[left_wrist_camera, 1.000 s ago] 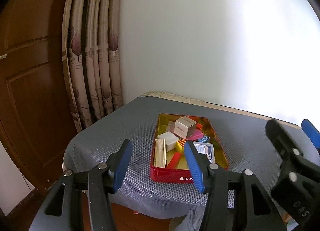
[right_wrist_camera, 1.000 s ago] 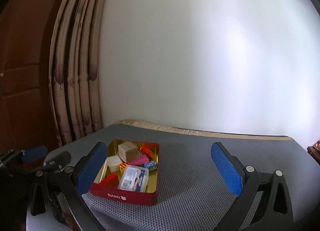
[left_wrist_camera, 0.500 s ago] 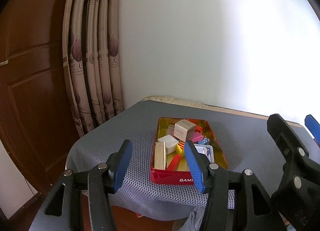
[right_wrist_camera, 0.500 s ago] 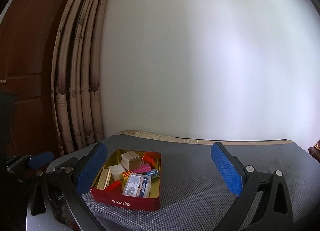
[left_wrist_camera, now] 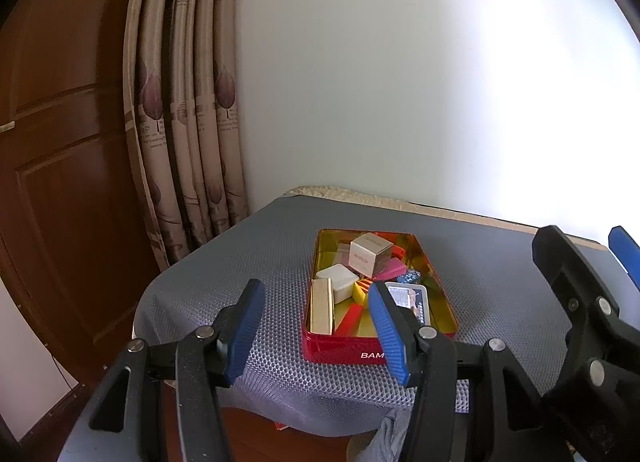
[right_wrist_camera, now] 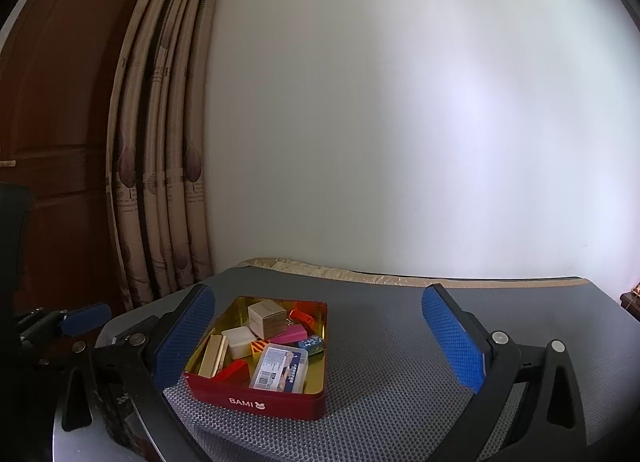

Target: Organize rigid objects

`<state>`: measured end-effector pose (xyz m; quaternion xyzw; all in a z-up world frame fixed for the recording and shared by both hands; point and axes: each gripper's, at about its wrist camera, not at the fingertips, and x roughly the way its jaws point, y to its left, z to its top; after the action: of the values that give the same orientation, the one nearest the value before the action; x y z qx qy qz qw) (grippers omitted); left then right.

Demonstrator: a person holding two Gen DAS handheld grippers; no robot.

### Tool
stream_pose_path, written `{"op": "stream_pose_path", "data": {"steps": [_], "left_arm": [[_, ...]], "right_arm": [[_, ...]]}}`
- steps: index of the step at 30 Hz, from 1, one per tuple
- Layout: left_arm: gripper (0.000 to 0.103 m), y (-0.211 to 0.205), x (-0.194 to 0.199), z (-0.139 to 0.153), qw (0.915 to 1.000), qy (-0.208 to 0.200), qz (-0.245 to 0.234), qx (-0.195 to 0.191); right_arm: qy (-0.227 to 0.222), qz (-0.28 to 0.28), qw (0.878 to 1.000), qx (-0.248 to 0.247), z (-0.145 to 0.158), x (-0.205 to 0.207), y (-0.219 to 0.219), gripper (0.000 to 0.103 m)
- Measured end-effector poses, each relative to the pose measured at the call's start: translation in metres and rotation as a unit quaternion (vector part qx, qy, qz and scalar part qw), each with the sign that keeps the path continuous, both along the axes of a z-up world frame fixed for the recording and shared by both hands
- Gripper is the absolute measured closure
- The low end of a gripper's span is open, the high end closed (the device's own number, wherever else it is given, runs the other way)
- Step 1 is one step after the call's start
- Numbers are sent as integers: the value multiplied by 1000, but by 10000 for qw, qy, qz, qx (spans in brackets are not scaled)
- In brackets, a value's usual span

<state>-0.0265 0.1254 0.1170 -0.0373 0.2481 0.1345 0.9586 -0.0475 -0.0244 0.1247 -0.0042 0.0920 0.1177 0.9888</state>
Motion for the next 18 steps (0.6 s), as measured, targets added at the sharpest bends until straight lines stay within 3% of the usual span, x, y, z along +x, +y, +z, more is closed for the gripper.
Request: {"op": "stream_pose_path", "data": {"steps": [18], "left_arm": [[48,9,5,-6,9995,204,111,-203]], "right_arm": [[152,27,9999,56,-6,3,3,0]]}}
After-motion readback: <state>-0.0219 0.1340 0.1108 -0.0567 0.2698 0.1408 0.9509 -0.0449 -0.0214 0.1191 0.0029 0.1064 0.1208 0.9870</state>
